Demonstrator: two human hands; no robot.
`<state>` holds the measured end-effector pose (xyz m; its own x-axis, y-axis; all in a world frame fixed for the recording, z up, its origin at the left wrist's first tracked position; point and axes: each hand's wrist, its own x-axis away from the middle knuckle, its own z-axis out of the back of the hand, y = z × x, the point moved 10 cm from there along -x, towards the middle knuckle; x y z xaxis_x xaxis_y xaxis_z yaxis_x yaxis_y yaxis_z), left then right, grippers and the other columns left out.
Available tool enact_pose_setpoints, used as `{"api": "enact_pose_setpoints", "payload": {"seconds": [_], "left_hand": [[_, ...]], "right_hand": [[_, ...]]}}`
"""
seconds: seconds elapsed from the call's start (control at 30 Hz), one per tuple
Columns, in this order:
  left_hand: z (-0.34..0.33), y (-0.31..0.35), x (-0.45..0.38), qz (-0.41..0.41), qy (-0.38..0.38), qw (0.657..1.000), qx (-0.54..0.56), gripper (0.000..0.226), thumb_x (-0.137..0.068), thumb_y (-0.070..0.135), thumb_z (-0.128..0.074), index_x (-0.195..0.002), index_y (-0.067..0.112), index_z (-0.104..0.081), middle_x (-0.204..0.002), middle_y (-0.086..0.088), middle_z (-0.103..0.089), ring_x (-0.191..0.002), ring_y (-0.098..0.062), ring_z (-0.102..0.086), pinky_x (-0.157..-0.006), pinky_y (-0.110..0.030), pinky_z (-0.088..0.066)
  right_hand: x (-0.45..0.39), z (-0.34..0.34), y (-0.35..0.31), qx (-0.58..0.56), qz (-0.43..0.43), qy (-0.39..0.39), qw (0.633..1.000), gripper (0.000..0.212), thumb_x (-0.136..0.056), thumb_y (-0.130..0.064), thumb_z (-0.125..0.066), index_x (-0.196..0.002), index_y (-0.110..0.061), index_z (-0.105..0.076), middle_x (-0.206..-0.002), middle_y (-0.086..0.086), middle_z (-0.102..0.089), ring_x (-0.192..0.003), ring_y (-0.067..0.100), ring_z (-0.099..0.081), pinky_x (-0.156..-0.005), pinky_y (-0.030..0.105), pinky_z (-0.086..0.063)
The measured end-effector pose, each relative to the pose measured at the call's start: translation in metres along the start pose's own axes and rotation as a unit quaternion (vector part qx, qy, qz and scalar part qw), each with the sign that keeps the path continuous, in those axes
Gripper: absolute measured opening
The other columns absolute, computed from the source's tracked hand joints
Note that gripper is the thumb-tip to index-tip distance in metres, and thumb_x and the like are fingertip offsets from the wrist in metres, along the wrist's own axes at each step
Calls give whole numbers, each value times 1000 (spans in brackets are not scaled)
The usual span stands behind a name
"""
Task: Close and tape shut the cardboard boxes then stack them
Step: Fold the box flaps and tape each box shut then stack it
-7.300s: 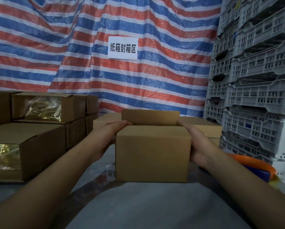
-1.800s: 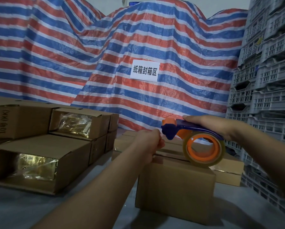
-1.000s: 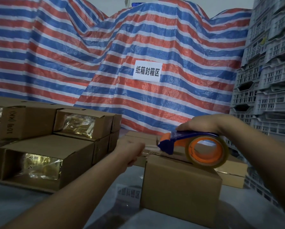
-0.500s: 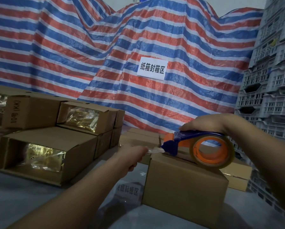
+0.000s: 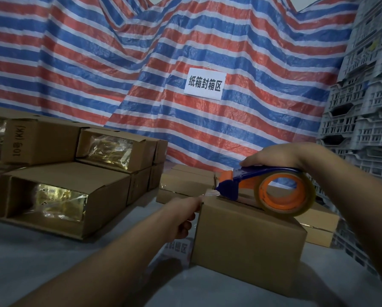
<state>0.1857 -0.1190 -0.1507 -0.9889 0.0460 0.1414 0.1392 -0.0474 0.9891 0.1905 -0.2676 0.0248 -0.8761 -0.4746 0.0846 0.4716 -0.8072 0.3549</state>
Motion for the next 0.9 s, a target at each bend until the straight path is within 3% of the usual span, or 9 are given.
{"api": "enact_pose_setpoints", "payload": {"seconds": [0.17, 0.3, 0.37, 0.47, 0.53, 0.6, 0.73, 0.83, 0.9], "left_hand": [[-8, -6, 3, 23, -30, 999, 18, 36, -91, 54, -54, -77, 21, -55, -61, 3, -42, -54, -11, -34, -52, -23, -28], [-15, -23, 8, 70, -66, 995, 27, 47, -88, 60, -54, -61, 21, -55, -54, 4, -43, -51, -10, -35, -49, -21, -27], [-9, -30, 8, 85, -32, 996, 18, 36, -94, 46, -51, -74, 17, -58, -61, 1, -46, -55, -11, -38, -51, -22, -31], [15, 2, 9, -30, 100, 994, -5, 30, -103, 29, -38, -119, 12, -56, -84, -2, -55, -72, -15, -53, -61, -26, -44], [21, 37, 20, -150, 139, 979, 2, 36, -104, 37, -33, -131, 21, -52, -108, -1, -61, -97, -18, -58, -83, -33, -48], [7, 57, 34, -208, 99, 973, -24, 30, -104, 45, -31, -116, 37, -56, -110, 8, -60, -102, -9, -55, -84, -28, -43], [-26, 47, 47, -227, 28, 966, -124, 27, -104, 49, -31, -84, 47, -50, -83, 25, -51, -76, 14, -46, -62, -15, -29], [-29, 41, 50, -238, 11, 962, -136, 16, -102, 54, -31, -102, 56, -47, -90, 34, -45, -78, 20, -39, -66, -11, -28], [-27, 41, 49, -241, 2, 957, -160, 38, -99, 59, -34, -136, 51, -38, -110, 30, -47, -90, 15, -39, -75, -14, -31]], "right_hand": [[-3, -3, 0, 14, 3, -14, 1000, 25, -107, -29, -46, -132, -35, -50, -92, -21, -59, -84, -2, -62, -66, 9, -43], [-5, -2, 3, -6, 2, -12, 1000, 16, -108, -31, -45, -100, -41, -55, -78, -22, -68, -76, -12, -64, -68, 14, -46], [-5, -3, 4, -3, 0, -11, 1000, 14, -108, -30, -46, -105, -42, -54, -81, -20, -67, -79, -12, -63, -65, 11, -47], [-3, -4, 1, 5, 7, -22, 1000, 22, -106, -29, -50, -125, -39, -50, -93, -19, -62, -84, -2, -64, -69, 12, -45], [-3, -4, -2, 14, 13, -25, 999, 27, -105, -27, -52, -130, -34, -50, -93, -20, -59, -85, -1, -61, -70, 12, -43], [-4, -4, -3, 19, 16, -25, 999, 29, -104, -25, -53, -133, -30, -50, -93, -20, -57, -85, -1, -60, -70, 11, -42], [-5, -3, -2, 9, 13, -24, 1000, 28, -105, -25, -52, -133, -29, -51, -94, -17, -59, -86, 0, -60, -70, 11, -43], [-4, -2, -3, 4, 18, -18, 1000, 22, -104, -25, -53, -125, -32, -51, -92, -17, -59, -84, 1, -61, -69, 11, -43], [-4, -1, -3, 6, 25, -11, 1000, 20, -104, -25, -53, -122, -33, -52, -91, -16, -60, -83, 2, -61, -71, 13, -43]]}}
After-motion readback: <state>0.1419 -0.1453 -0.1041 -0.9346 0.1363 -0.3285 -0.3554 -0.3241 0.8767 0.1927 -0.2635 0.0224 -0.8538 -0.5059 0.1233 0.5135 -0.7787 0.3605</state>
